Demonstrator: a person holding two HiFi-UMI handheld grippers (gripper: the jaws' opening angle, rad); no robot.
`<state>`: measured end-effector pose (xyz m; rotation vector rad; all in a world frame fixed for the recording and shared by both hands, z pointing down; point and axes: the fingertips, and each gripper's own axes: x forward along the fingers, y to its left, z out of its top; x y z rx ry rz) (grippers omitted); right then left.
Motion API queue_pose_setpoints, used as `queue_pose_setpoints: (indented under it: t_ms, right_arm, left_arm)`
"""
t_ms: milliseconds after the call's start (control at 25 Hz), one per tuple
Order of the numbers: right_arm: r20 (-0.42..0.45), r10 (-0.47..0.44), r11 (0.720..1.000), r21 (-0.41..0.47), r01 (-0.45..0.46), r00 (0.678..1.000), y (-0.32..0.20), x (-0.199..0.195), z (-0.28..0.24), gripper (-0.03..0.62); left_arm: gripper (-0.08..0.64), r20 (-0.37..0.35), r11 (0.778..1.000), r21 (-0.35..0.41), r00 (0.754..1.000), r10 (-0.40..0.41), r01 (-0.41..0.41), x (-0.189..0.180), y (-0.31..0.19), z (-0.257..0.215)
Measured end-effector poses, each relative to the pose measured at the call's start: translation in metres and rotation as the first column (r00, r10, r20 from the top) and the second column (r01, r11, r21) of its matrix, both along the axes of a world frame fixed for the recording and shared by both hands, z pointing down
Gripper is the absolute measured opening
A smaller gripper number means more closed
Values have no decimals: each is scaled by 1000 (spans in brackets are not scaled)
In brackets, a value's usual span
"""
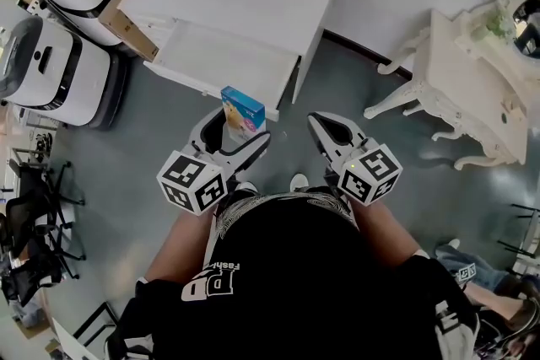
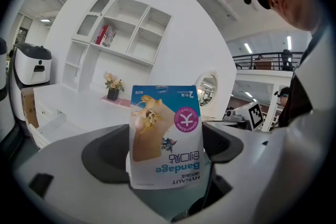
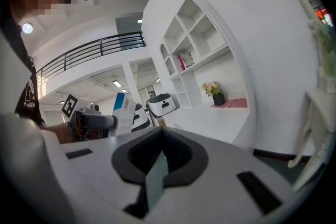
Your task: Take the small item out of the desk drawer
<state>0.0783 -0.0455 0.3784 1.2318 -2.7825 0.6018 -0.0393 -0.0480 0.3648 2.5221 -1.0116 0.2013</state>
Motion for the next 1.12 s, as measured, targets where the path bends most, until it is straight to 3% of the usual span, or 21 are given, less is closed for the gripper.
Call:
queue_pose_setpoints:
  t_ms: [1120]
  right_arm:
    - [-34, 53, 999, 7, -53, 998, 6, -36, 1, 8]
  left_arm:
    - [423, -26, 998, -3, 998, 56, -56, -32, 2, 4]
